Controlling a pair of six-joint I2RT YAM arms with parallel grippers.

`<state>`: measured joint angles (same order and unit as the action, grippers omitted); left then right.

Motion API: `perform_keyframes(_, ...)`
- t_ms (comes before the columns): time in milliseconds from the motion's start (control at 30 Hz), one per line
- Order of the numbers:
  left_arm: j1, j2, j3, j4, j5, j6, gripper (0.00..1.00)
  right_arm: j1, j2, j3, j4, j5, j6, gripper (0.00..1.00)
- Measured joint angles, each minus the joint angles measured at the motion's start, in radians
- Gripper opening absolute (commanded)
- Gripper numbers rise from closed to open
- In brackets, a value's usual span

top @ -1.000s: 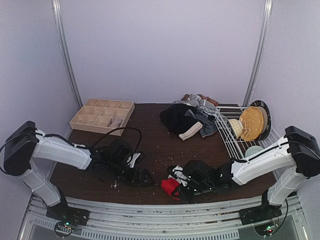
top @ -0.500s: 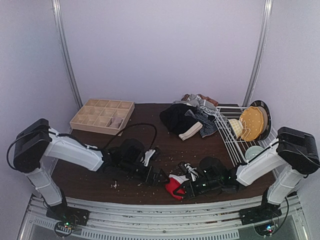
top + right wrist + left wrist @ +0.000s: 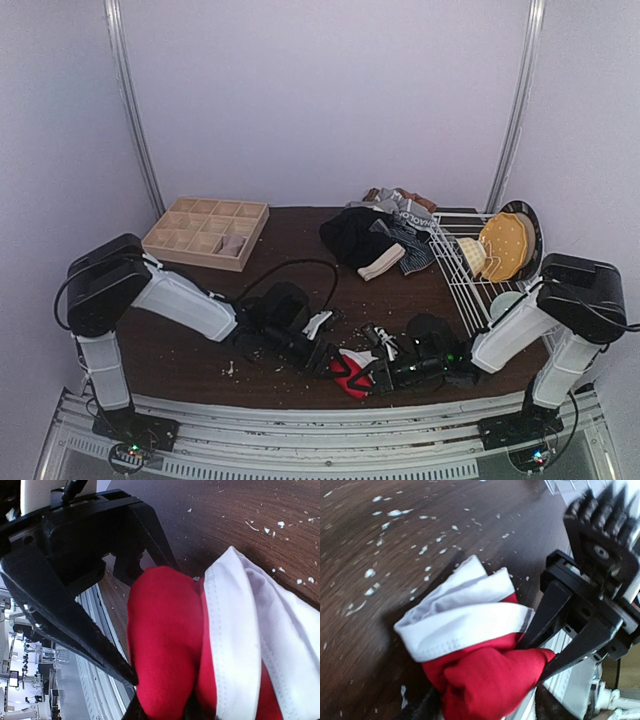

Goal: Roll the underwear
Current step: Roll the underwear at the center of the board.

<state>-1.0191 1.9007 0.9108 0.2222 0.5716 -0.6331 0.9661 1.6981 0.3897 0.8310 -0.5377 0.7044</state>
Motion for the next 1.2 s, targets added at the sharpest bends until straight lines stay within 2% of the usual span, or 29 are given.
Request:
perform_keyframes(133,0.008,0.046,0.029,0.021,0.056,-0.014,0.25,-0.003,0.006,0.000,0.003,-0.017,0.000,0.00)
perform_keyframes(233,0.012,0.051,0.045,0.012,0.083,-0.017,0.00,-0.006,0.006,0.004,-0.008,-0.022,-0.001,0.02)
perform_keyframes(300,0.015,0.051,0.050,0.000,0.089,-0.026,0.00,-0.006,-0.004,0.008,-0.033,-0.019,-0.003,0.12)
perform_keyframes(367,0.019,0.051,0.053,-0.007,0.091,-0.025,0.00,-0.003,-0.026,0.018,-0.084,-0.004,-0.015,0.32)
perform_keyframes(500,0.019,0.046,0.052,-0.019,0.073,-0.035,0.00,0.022,-0.121,0.036,-0.235,0.074,-0.066,0.44)
perform_keyframes(667,0.024,0.022,0.042,-0.070,0.046,-0.056,0.00,0.074,-0.282,0.078,-0.473,0.230,-0.184,0.49)
perform_keyframes(867,0.035,-0.024,0.028,-0.171,0.021,-0.075,0.00,0.248,-0.422,0.219,-0.695,0.507,-0.348,0.50)
perform_keyframes(1033,0.037,-0.024,0.074,-0.281,0.019,-0.074,0.00,0.333,-0.382,0.289,-0.763,0.642,-0.441,0.50)
perform_keyframes(1200,0.043,0.018,0.140,-0.365,0.063,-0.074,0.00,0.385,-0.233,0.362,-0.824,0.733,-0.499,0.49)
